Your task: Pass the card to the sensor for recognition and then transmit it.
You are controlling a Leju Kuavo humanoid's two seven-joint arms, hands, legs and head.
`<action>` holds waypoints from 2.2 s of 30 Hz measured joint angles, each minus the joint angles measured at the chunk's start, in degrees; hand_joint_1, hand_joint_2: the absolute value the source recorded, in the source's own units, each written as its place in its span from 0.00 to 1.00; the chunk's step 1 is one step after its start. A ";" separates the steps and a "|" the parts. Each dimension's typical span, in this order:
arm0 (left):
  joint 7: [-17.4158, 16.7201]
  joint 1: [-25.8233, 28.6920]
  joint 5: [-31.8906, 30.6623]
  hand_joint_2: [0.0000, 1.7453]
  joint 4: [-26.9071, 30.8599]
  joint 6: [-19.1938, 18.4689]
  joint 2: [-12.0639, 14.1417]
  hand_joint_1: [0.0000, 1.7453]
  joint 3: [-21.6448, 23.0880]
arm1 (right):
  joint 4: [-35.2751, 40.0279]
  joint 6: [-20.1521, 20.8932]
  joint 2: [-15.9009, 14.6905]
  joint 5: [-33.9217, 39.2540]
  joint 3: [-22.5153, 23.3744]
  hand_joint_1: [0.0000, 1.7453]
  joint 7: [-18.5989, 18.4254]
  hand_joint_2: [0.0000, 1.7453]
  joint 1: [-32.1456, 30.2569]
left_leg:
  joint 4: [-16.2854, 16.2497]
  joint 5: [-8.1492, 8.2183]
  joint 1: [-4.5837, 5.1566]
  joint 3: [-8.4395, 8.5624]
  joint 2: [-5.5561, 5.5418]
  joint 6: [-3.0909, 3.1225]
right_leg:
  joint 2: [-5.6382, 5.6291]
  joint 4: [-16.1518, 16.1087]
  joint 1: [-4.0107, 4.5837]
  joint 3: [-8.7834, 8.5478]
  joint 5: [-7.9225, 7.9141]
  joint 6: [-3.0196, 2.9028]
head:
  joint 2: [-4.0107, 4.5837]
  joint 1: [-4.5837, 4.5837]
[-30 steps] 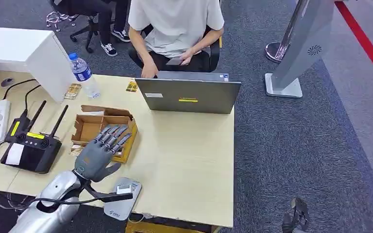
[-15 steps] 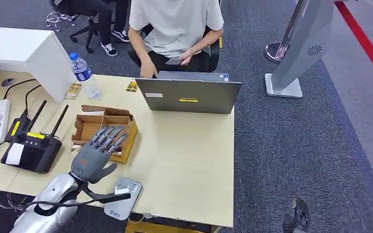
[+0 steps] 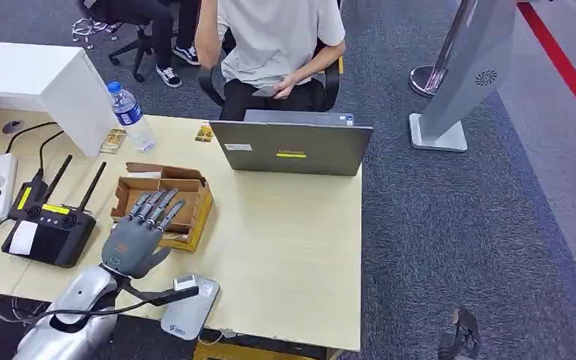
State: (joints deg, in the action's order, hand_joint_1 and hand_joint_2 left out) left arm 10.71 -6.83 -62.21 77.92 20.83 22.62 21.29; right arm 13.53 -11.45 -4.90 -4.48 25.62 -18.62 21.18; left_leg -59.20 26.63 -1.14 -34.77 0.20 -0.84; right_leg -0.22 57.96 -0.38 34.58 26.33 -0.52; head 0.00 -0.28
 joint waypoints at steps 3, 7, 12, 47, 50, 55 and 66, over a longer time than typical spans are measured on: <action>-0.68 -0.71 -0.31 1.00 -1.14 0.09 -0.52 0.00 -0.59 | 0.00 0.00 0.00 -0.50 0.39 0.00 -0.20 0.00 0.00 | 0.00 0.00 0.00 0.00 0.01 0.00 | 0.00 0.00 0.00 0.00 0.00 0.00 | 0.00 0.00; -1.11 -1.06 -0.61 1.00 -2.10 0.11 -0.98 0.00 -1.38 | 0.00 0.00 0.00 -0.55 0.68 0.00 -0.37 0.00 0.00 | 0.00 0.00 0.00 0.00 0.00 0.00 | 0.00 0.00 0.00 0.00 0.00 0.00 | 0.00 0.00; -2.27 -1.56 -0.70 1.00 -2.51 -0.26 -1.38 0.00 -1.73 | 0.00 0.02 0.00 -0.66 0.96 0.00 -0.48 0.00 -0.01 | 0.00 0.00 0.00 0.00 0.00 0.00 | 0.00 0.00 0.00 0.00 0.00 0.00 | 0.00 0.00; 0.52 -2.75 1.22 1.00 -5.55 -6.90 -0.81 1.00 -2.14 | 0.00 1.05 -0.02 -2.56 2.03 0.00 -0.94 0.00 0.01 | 0.00 0.00 0.00 0.00 0.00 0.00 | 0.00 0.00 0.00 0.00 0.00 0.00 | 0.00 0.00; 1.51 -2.71 2.34 1.00 -5.57 -7.41 -0.24 1.00 -2.12 | 0.00 1.14 -0.02 -2.69 2.08 0.00 -0.90 0.00 0.01 | 0.00 0.00 0.00 0.00 0.01 0.00 | -0.01 0.00 0.00 0.00 0.00 0.00 | 0.00 0.00; 2.47 -2.64 3.52 1.00 -5.57 -8.00 0.42 1.00 -2.12 | 0.00 1.22 -0.02 -2.75 2.10 0.00 -0.83 0.00 0.02 | 0.00 0.00 0.00 0.00 0.00 0.00 | 0.00 0.00 0.00 0.00 0.00 0.00 | 0.00 0.00; 3.28 -2.55 4.37 1.00 -5.57 -8.81 1.51 1.00 -2.12 | 0.02 1.22 -0.02 -3.50 2.12 0.00 -0.81 0.00 0.06 | 0.00 0.00 0.00 0.00 0.00 0.00 | 0.00 0.00 0.00 0.00 0.00 0.00 | 0.00 0.00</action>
State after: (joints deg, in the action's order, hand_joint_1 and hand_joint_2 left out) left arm 13.99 -9.39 -57.83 72.35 12.02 24.13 19.17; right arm 13.55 -10.23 -4.92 -7.98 27.74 -19.43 21.23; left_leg -59.20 26.63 -1.14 -34.78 0.20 -0.84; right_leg -0.22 57.96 -0.38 34.57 26.33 -0.52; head 0.00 -0.28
